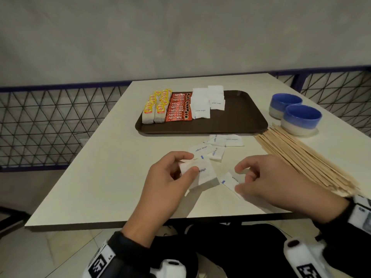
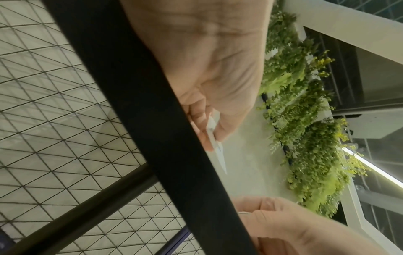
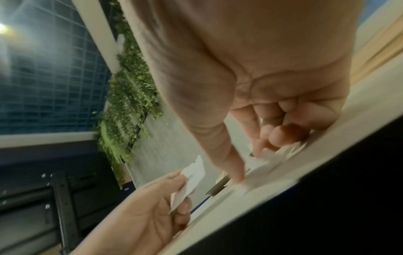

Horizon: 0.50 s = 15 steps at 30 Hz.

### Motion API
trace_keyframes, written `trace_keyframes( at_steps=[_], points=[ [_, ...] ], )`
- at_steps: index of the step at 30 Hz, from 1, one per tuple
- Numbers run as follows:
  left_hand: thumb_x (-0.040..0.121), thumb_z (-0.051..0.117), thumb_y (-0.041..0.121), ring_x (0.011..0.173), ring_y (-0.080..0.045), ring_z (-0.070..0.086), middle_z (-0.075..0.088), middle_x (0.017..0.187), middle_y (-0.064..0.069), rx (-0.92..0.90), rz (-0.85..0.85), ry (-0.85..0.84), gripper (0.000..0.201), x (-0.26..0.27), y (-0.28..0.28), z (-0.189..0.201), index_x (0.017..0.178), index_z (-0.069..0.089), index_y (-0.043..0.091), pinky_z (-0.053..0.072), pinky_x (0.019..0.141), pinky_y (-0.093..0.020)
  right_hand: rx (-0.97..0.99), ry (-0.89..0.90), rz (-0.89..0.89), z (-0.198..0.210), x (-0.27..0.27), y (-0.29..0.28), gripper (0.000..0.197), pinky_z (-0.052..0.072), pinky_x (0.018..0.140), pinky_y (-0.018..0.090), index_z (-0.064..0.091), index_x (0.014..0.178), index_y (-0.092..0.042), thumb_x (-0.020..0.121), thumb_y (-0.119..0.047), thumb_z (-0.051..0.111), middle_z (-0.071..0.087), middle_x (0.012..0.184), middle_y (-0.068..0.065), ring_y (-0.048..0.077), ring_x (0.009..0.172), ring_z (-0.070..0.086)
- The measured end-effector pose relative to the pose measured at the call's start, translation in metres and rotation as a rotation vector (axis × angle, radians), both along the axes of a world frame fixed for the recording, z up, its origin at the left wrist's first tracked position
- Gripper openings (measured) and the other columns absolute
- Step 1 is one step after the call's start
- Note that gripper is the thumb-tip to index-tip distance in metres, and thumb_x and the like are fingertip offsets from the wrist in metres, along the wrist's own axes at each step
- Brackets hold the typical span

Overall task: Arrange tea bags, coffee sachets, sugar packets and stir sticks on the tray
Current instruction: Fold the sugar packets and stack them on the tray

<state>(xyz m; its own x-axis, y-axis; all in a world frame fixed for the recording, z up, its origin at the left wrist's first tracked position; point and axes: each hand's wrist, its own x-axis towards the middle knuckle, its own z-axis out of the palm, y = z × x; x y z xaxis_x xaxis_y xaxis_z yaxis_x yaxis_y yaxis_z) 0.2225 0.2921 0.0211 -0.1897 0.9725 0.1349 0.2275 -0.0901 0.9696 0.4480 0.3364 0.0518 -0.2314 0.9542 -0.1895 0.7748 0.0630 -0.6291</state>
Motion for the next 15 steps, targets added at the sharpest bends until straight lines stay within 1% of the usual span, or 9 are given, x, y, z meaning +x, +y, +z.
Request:
trace_keyframes(
  at_steps=[1,2,4,5,6,8,10,13,15],
  points=[
    [0.090,0.074,0.017,0.087,-0.034,0.065,0.077,0.092,-0.002,-0.002,0.002,-0.027,0.023,-0.002,0.000,0.000,0.108,0.072,0.031,0.054,0.077,-0.048,0.038,-0.043,0.012,0.000,0.000,-0.001,0.042,0.044,0.069,0.018,0.066,0.115,-0.034,0.077,-0.038,0.085,0.063,0.086,-0.013,0.004,0.076,0.059],
    [0.089,0.075,0.016,0.083,-0.030,0.066,0.077,0.091,-0.001,-0.003,0.005,-0.047,0.026,-0.004,0.000,0.000,0.110,0.072,0.032,0.054,0.073,-0.045,0.064,-0.073,0.023,0.000,0.001,-0.001,0.041,0.043,0.067,0.018,0.067,0.110,-0.036,0.074,-0.043,0.085,0.063,0.087,-0.012,0.005,0.077,0.059],
    [0.088,0.075,0.013,0.071,-0.016,0.064,0.078,0.088,0.003,0.002,0.003,-0.093,0.030,-0.007,0.000,0.002,0.112,0.074,0.030,0.051,0.062,-0.030,0.071,-0.073,0.037,0.002,0.003,-0.001,0.032,0.046,0.066,0.019,0.071,0.099,-0.033,0.073,-0.044,0.086,0.066,0.087,-0.011,0.008,0.080,0.062],
    [0.087,0.075,0.010,0.068,-0.014,0.063,0.078,0.088,0.003,0.002,0.000,-0.127,0.029,-0.008,0.001,0.002,0.111,0.075,0.027,0.050,0.059,-0.027,0.056,-0.056,0.044,0.003,0.004,0.000,0.026,0.047,0.067,0.020,0.073,0.094,-0.033,0.074,-0.042,0.086,0.067,0.085,-0.010,0.009,0.080,0.063],
    [0.087,0.075,0.008,0.066,-0.015,0.063,0.079,0.088,0.000,0.001,-0.004,-0.169,0.026,-0.010,0.001,0.002,0.108,0.076,0.023,0.050,0.058,-0.028,0.038,-0.038,0.054,0.003,0.005,0.000,0.020,0.048,0.067,0.020,0.074,0.090,-0.033,0.075,-0.039,0.087,0.069,0.083,-0.010,0.009,0.079,0.064],
    [0.086,0.074,0.004,0.065,-0.019,0.062,0.078,0.087,-0.010,0.004,-0.011,-0.268,0.018,-0.012,0.003,0.001,0.099,0.078,0.015,0.050,0.062,-0.032,0.011,-0.004,0.080,0.002,0.007,0.001,0.014,0.049,0.066,0.020,0.076,0.083,-0.033,0.076,-0.035,0.087,0.070,0.080,-0.009,0.006,0.075,0.064],
    [0.085,0.074,0.002,0.066,-0.022,0.058,0.077,0.086,-0.016,0.008,-0.020,-0.312,0.013,-0.013,0.003,0.000,0.093,0.079,0.012,0.051,0.064,-0.031,0.007,0.024,0.105,-0.002,0.006,0.001,0.009,0.048,0.063,0.016,0.076,0.080,-0.033,0.078,-0.033,0.085,0.071,0.078,-0.011,0.000,0.070,0.064],
    [0.085,0.074,0.001,0.065,-0.021,0.060,0.077,0.084,-0.014,0.034,-0.028,-0.276,0.009,-0.013,0.003,0.000,0.087,0.077,0.010,0.049,0.060,-0.025,0.037,0.069,0.109,-0.006,0.005,0.002,0.008,0.046,0.058,0.011,0.075,0.078,-0.031,0.084,-0.030,0.080,0.070,0.077,-0.013,-0.004,0.069,0.063],
    [0.085,0.074,0.001,0.065,-0.018,0.061,0.076,0.084,-0.009,0.056,-0.014,-0.234,0.011,-0.014,0.004,-0.001,0.082,0.075,0.012,0.047,0.061,-0.027,0.060,0.156,0.105,-0.008,0.004,0.000,0.007,0.045,0.059,0.012,0.075,0.080,-0.029,0.087,-0.029,0.078,0.069,0.077,-0.012,-0.002,0.068,0.061]
  ],
)
